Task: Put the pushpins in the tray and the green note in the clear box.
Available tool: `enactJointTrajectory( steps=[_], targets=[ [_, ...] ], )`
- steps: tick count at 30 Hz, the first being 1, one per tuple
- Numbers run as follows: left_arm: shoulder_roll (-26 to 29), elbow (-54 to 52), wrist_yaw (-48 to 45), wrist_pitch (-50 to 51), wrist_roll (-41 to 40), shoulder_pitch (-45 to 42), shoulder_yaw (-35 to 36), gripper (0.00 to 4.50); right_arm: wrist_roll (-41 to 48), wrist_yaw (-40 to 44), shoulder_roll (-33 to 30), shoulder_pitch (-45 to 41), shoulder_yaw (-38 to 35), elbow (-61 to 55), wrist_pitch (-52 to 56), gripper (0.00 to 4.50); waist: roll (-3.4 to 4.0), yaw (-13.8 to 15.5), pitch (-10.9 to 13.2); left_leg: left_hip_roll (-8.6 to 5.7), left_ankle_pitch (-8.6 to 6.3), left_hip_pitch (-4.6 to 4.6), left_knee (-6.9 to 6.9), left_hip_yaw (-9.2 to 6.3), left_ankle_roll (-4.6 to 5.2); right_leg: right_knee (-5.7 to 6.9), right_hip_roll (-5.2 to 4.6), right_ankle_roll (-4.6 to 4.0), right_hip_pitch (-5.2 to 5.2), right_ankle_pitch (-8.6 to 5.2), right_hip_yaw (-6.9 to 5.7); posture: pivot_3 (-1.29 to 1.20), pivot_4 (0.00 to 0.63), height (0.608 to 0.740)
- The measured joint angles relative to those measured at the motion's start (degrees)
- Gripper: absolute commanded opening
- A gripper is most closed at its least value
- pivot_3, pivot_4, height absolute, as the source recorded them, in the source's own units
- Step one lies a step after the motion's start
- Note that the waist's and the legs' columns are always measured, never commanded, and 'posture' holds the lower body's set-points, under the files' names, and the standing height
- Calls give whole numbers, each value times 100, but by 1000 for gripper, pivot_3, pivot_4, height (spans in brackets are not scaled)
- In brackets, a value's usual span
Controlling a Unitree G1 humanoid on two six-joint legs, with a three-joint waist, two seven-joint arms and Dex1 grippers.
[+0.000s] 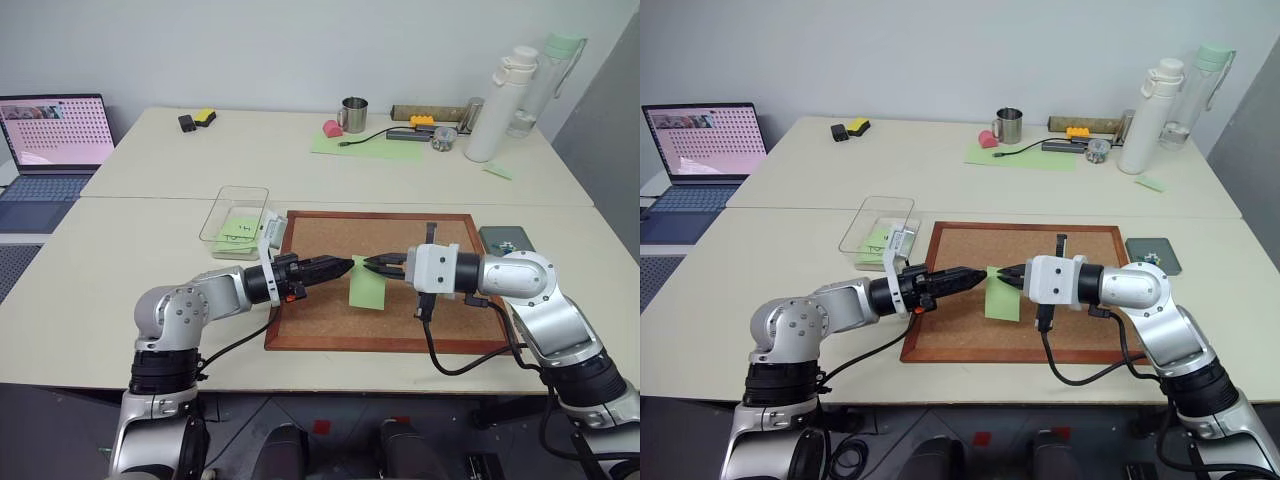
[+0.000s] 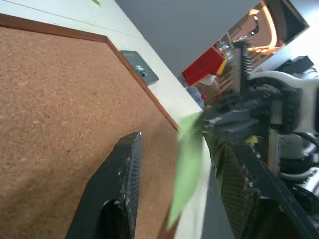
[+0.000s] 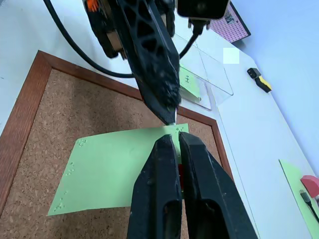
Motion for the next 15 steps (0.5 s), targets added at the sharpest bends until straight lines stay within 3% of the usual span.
enactJointTrajectory(
  steps=[14, 15],
  targets=[
    [-273, -115, -42, -42, -95, 43, -250, 2218, 274, -23, 186, -359, -35, -443, 629, 0, 0, 6, 0, 0, 0, 0, 0, -1, 0, 0, 1, 0, 0, 0, -1, 0, 150, 740],
    [-291, -115, -39, -55, -94, 43, -264, 2041, 274, -24, 207, -362, -28, -448, 645, 0, 0, 6, 0, 0, 0, 0, 0, -1, 0, 0, 1, 0, 0, 0, -1, 0, 150, 740]
  ],
)
